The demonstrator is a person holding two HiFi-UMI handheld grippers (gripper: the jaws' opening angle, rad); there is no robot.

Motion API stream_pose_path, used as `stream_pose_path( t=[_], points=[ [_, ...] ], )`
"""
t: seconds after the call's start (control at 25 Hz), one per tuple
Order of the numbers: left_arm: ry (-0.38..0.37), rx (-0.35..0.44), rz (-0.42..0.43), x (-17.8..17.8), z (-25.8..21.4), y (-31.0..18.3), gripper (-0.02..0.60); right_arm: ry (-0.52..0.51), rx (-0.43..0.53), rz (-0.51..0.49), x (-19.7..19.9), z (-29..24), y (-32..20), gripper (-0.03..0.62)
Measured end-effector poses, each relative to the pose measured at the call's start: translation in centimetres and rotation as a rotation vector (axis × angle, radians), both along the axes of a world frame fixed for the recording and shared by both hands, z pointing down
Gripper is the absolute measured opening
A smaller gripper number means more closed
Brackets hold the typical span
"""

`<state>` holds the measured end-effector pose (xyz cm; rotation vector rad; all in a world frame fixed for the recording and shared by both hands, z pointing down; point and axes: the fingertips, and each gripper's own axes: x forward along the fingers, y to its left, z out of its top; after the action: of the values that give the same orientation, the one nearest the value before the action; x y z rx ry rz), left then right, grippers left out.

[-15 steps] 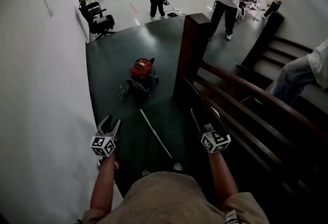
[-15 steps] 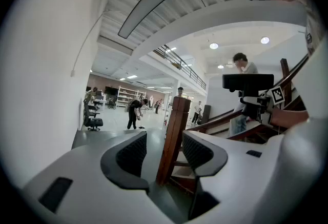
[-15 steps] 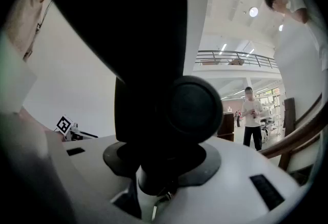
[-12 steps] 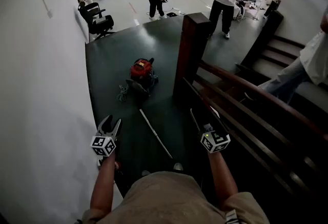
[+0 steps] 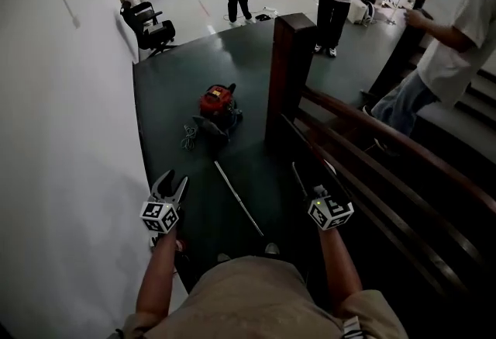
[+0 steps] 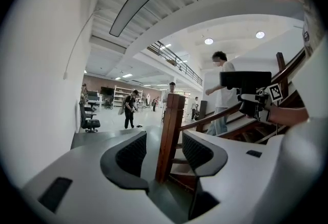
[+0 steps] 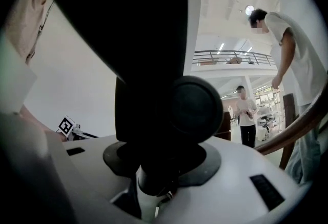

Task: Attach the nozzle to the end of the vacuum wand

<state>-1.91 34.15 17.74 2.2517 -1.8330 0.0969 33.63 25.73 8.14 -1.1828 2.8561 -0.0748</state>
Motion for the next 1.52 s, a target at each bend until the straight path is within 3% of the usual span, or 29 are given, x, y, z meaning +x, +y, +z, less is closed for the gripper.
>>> stream_pose_path(
  t=[0.36,0.56,0.76,0.96,1.16,1.36,1.52],
  points=[
    [-0.11,-0.087,0.047,4.6,1.5,-0.4,0.225,-0.047,-0.019,-0.051,3.1,1.3,-0.6,0.169],
    [-0.2,-0.162,0.175,9.2,5.7,-3.9,0.225,-0.041,-0.038,-0.068,4.4,4.5,-3.1,0.169],
    [-0.223,-0.252,0.347,12.3,9.3,-6.2,0.225,-0.004,-0.133,-0.005,3.8,8.5,-3.2,0.169],
    [-0.348,-0.278,0.555,14.5,20.6,-10.5,0.225,0.003,-0.197,0.076,3.3,19.1,-5.6,0.169],
    [-0.493,-0.386,0.767,14.8,33.9,-11.3,0.225,-0.023,-0.312,0.184,1.7,30.6,-7.2,0.169],
    [-0.505,-0.497,0.822,14.4,42.9,-10.1,0.225,-0.02,-0.416,0.259,1.6,39.7,-6.9,0.169],
    [-0.537,-0.519,0.893,14.2,47.4,-8.5,0.225,-0.019,-0.469,0.293,1.5,44.3,-5.9,0.169]
  ],
)
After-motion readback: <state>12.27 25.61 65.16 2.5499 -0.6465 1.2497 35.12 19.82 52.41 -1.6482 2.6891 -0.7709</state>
